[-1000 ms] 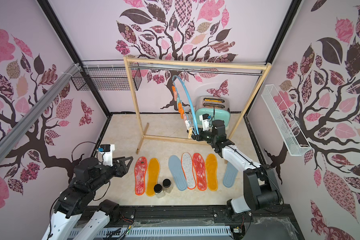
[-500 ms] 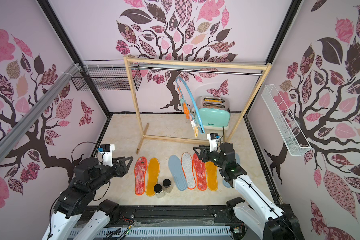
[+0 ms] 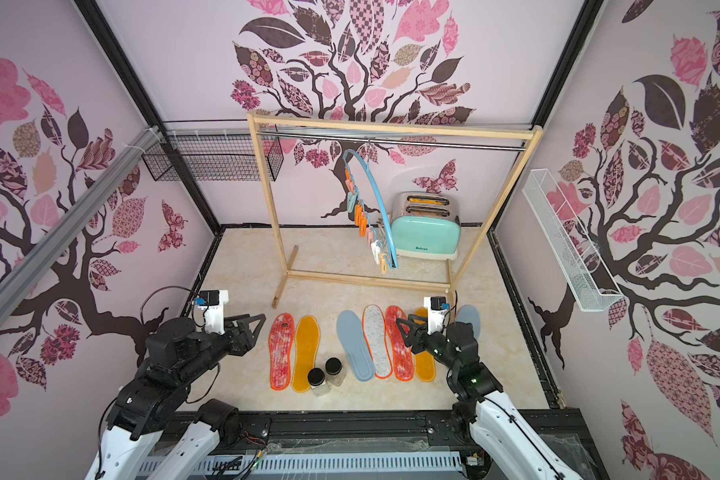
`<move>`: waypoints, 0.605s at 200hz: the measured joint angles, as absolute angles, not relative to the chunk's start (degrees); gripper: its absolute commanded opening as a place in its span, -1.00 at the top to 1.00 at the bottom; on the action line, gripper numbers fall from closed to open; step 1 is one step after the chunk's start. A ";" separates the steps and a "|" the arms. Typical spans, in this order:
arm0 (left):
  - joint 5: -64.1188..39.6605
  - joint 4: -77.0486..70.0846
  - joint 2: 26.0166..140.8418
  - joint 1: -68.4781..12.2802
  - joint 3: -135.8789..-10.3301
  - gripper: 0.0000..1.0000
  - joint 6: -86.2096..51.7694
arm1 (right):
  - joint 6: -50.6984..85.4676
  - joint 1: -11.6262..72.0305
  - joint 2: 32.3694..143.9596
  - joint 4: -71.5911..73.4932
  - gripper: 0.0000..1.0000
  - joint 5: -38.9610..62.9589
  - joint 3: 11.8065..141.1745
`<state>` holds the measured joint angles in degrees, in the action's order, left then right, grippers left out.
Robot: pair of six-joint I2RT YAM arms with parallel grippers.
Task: Take the shoe insoles off the hanger
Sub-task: Reset both arms
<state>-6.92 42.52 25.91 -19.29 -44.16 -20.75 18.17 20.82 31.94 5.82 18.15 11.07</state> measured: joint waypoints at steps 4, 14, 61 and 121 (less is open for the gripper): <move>-6.90 42.52 25.91 -19.29 -44.16 -0.14 -20.75 | 18.17 20.82 31.92 5.87 -0.06 17.91 10.79; -6.83 42.52 25.93 -19.31 -44.16 -0.14 -20.78 | 18.17 20.82 31.94 5.91 -0.06 17.45 10.28; -6.50 42.52 26.02 -19.46 -44.16 -0.14 -20.84 | 18.17 20.82 31.75 6.00 -0.06 16.16 10.00; -5.74 42.54 26.24 -19.68 -44.12 -0.21 -20.97 | 18.17 20.82 31.18 5.85 -0.07 15.16 10.00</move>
<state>-5.74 42.54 26.24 -19.68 -44.12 -20.97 18.17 20.82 31.18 5.85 15.16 10.00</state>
